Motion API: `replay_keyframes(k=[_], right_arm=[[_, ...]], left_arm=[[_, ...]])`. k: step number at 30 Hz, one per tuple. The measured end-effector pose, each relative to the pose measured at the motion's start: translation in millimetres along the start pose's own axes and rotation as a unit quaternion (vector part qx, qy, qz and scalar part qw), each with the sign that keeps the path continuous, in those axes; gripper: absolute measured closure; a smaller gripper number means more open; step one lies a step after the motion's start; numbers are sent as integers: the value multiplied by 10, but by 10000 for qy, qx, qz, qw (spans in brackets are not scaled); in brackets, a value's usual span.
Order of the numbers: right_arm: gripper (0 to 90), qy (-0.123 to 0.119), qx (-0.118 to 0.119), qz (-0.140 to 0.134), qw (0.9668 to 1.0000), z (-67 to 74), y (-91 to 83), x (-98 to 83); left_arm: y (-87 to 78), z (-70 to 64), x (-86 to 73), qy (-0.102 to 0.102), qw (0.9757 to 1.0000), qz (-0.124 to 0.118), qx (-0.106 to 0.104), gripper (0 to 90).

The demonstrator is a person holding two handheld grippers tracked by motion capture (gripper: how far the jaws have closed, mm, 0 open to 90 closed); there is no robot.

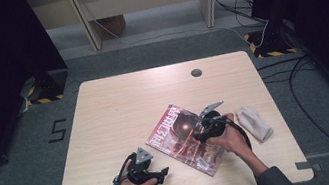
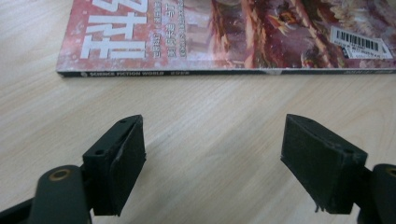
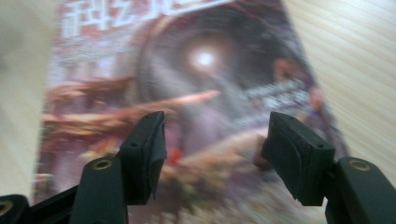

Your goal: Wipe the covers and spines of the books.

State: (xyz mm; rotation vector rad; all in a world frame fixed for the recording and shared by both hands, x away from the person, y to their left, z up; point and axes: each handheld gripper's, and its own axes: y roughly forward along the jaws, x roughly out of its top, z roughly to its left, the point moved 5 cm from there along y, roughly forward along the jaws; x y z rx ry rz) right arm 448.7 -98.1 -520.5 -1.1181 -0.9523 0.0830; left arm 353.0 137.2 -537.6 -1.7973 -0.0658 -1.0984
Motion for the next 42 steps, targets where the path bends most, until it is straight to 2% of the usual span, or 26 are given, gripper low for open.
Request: replay_keyframes(k=[5,7,9,12,16,19,23,26,31,33,38,42], right_arm=[[370,285,-255,-51,9993,-230,-82,-83],[364,383,-311,-49,9988,-280,-103,-113],[358,385,-381,-20,9985,-333,-107,-145],[358,476,-456,29,9978,-382,-105,-185],[362,531,-444,-15,9976,-413,-111,-188],[353,517,-592,-99,9969,-451,-133,-173],[347,571,-634,23,9964,-499,-111,-213],[347,603,-571,113,9965,-494,-84,-240],[336,597,-473,109,9970,-446,-76,-252],[331,486,-536,91,9973,-429,-80,-263],[329,521,-452,84,9976,-389,-101,-312],[328,460,-470,44,9978,-350,-122,-351]], left_arm=[[86,-26,45,-12,10000,-23,31,212],[113,-29,55,-31,10000,-16,43,212],[144,-32,70,-58,10000,-34,41,212],[174,-39,85,-105,9999,-38,24,212],[202,-51,107,-105,9999,-38,38,212],[211,-47,129,-102,9999,-50,64,212],[228,-37,151,-111,9999,-64,83,214],[249,-41,167,-120,9999,-58,85,216],[302,-23,185,-160,9998,-30,100,226],[314,-12,202,-171,9998,-34,115,232],[348,5,241,-173,9998,-41,132,240],[366,41,253,-188,9996,-46,202,247]])
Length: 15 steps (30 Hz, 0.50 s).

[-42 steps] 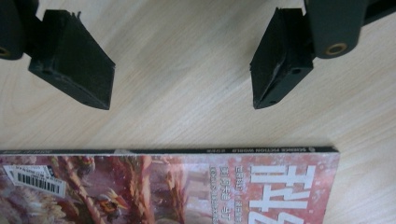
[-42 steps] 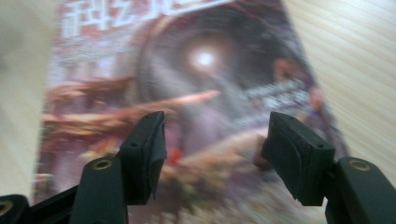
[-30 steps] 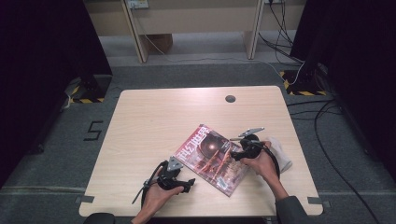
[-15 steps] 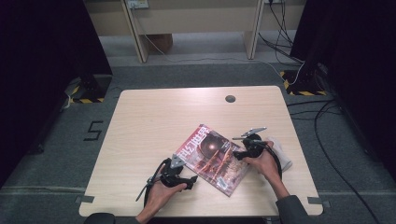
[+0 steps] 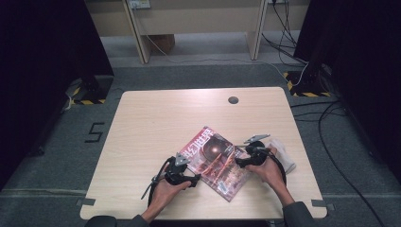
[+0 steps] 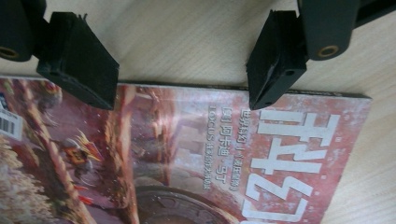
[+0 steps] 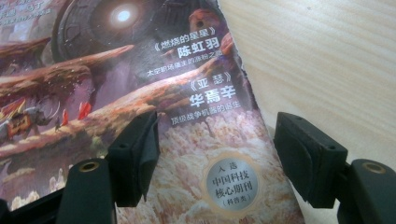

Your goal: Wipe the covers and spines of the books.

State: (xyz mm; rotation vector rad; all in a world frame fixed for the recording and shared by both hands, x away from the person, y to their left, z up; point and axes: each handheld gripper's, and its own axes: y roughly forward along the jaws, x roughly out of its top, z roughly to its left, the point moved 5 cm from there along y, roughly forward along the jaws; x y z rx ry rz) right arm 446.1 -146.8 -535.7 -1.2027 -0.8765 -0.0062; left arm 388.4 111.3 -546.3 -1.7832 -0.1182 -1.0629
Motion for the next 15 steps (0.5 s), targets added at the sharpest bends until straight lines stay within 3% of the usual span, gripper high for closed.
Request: replay_keyframes(k=[5,11,15], right_arm=[[317,-62,-56,-21,10000,65,-42,-65],[301,-58,-53,-38,10000,131,-78,-135],[283,-141,-65,32,9999,202,-113,-185]], left_arm=[[6,39,12,47,9999,43,97,232],[2,85,52,290,9990,115,333,225],[12,144,88,335,9983,144,456,224]])
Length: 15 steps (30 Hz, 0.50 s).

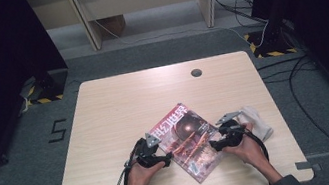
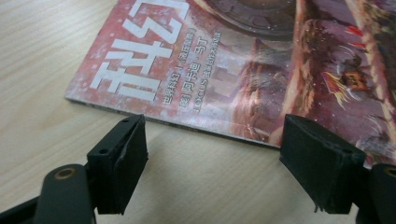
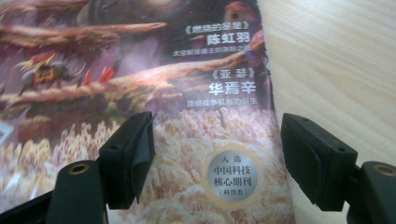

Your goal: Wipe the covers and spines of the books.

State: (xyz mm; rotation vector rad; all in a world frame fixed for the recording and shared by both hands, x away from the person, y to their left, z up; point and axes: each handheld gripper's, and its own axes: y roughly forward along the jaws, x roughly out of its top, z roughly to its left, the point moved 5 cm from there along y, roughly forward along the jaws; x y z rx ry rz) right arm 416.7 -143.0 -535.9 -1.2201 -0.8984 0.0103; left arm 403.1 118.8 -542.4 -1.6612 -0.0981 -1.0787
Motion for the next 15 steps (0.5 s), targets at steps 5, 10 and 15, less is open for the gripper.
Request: replay_keyframes(k=[5,10,15], right_arm=[[257,-69,76,-6,9999,80,-33,-74],[243,-80,113,19,9999,163,-76,-143],[236,-179,181,39,9997,258,-117,-211]], left_arm=[[28,88,39,-11,9999,31,127,225],[63,167,87,-47,9999,108,117,230],[119,262,132,-121,9997,102,194,234]])
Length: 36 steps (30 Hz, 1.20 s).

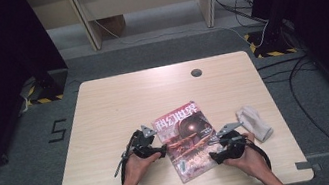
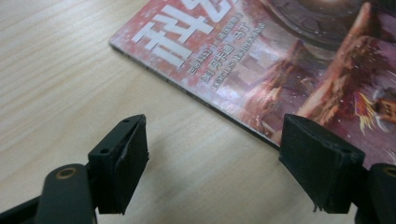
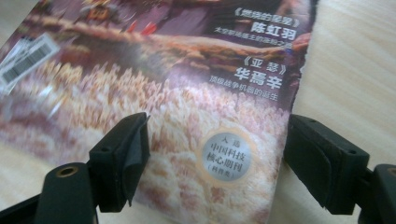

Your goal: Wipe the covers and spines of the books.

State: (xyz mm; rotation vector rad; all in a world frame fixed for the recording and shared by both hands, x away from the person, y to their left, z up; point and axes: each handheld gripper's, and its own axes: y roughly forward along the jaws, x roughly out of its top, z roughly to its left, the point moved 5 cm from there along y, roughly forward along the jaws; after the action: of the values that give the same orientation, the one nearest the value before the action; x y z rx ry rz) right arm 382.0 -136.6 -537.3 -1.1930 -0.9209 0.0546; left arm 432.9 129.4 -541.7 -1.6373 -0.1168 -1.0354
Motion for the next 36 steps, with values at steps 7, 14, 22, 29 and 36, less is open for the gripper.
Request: replay_keyframes(k=[7,14,22,29,36], right_arm=[[225,-172,74,8,9998,148,-41,-76],[225,-402,49,12,9992,270,-80,-128],[225,-444,159,-3,9989,321,-91,-159],[222,-523,164,-7,9985,367,-97,-172],[221,-444,179,-5,9989,384,-80,-166]], left_arm=[[75,105,49,-27,9998,20,172,250],[88,109,76,-7,9998,-40,209,271],[-166,-207,-50,148,9993,-177,-310,250],[-239,-416,-213,403,9978,-35,-528,236],[-223,-360,-196,489,9983,-42,-328,215]])
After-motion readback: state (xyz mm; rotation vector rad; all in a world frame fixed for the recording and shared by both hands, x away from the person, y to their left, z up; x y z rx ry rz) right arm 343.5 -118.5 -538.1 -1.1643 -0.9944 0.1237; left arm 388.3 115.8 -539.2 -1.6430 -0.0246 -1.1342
